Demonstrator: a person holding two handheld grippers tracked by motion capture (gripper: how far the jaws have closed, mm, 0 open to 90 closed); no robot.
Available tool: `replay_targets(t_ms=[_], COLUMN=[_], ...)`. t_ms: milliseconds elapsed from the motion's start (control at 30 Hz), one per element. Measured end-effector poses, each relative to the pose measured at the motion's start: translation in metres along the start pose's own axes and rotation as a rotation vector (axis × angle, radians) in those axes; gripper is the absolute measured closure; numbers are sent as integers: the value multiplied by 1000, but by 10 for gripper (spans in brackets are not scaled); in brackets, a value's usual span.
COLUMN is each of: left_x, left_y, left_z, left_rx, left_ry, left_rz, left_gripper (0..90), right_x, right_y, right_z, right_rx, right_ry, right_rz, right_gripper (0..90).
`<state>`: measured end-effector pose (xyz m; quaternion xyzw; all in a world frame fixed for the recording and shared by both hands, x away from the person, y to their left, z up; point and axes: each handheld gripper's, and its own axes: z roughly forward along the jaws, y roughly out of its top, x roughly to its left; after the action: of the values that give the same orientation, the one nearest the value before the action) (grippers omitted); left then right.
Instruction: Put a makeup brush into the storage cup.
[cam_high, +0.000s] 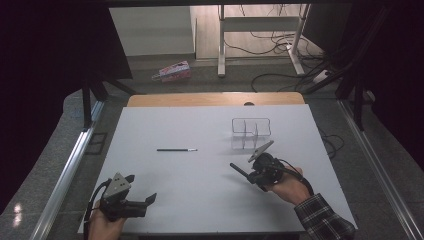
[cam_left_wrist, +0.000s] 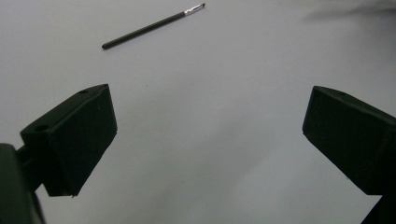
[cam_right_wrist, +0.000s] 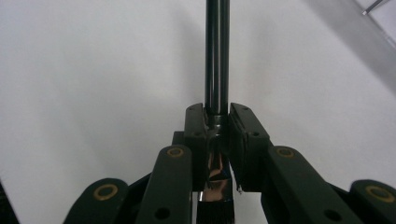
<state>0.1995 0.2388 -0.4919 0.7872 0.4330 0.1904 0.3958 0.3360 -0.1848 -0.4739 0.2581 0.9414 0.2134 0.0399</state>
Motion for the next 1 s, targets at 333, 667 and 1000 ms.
replay_targets(t_ms=[333, 667, 1000], left_x=[-1, 2, -4], left_y=[0, 0, 4], left_z=[-3, -5, -8], left_rx=[-61, -118, -215], left_ry=[-18, -100, -192], left_rz=[-15, -52, -10], left_gripper=[18, 2, 0], right_x=[11, 14, 17], right_y=[-12, -15, -13], right_z=[-21, -27, -30], right_rx=[-104, -138, -148], right_ry=[-23, -8, 1], right_rz=[-7, 6, -17], right_gripper=[772, 772, 772])
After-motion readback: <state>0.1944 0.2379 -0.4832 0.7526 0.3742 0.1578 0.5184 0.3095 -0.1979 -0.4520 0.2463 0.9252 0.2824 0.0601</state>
